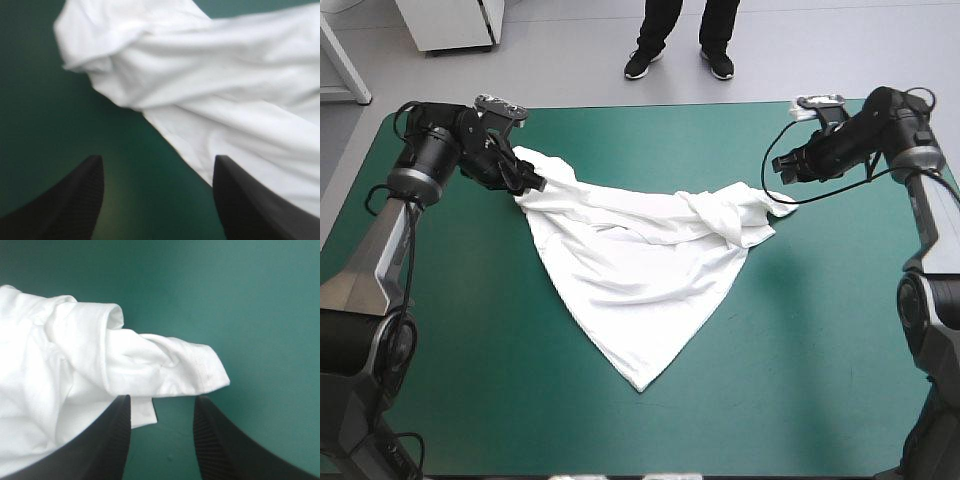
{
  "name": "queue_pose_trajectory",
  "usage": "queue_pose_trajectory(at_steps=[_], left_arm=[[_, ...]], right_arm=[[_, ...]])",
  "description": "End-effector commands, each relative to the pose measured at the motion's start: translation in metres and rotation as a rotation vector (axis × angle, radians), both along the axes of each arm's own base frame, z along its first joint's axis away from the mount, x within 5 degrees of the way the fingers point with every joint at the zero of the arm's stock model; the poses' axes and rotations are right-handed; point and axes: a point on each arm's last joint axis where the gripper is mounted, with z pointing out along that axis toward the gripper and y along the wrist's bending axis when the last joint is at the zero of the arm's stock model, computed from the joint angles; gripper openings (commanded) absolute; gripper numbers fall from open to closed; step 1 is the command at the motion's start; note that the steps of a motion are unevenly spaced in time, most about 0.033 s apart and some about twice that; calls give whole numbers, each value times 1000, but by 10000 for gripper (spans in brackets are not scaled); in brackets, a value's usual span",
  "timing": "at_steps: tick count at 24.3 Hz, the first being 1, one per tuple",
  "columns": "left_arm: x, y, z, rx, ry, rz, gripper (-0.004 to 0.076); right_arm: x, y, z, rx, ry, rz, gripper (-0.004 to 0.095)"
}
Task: Fold the cloth
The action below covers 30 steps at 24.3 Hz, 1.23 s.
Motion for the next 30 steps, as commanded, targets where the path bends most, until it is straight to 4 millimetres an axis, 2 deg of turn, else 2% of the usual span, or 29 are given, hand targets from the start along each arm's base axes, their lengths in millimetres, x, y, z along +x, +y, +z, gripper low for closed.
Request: queue_pose_trajectory(at_steps=[1, 6, 7, 8, 13, 14, 16, 20, 22, 25, 30], left_arm=[[-37, -10, 47, -144, -5, -60, 465], [-71, -36, 67, -176, -20, -151, 465], [-88, -48, 64, -146, -8, -201, 465], [-95, -53, 61, -140, 3, -222, 465], [-142, -83, 30, -133, 81, -365, 465], [-159, -95, 17, -108, 104, -436, 465], [-179, -112, -7, -82, 146, -539, 465], [-217, -145, -53, -23, 217, -733, 466], [-227, -155, -60, -16, 205, -792, 467], [-231, -164, -66, -11, 202, -836, 467], [-225, -178, -83, -5, 203, -853, 467]], right_arm=[[-38, -3, 62, 31, -149, 10, 407], [-89, -1, 78, 12, -188, 11, 407], [-108, -1, 79, 6, -200, 2, 407], [-119, -1, 78, 1, -204, -1, 407], [-165, 9, 68, -128, -212, 35, 424], [-178, 16, 61, -177, -207, 52, 433], [-194, 27, 54, -240, -194, 79, 434], [-203, 42, 50, -253, -177, 121, 434], [-204, 43, 50, -250, -177, 128, 434], [-204, 43, 50, -250, -177, 128, 434], [-203, 43, 50, -250, -179, 128, 434]])
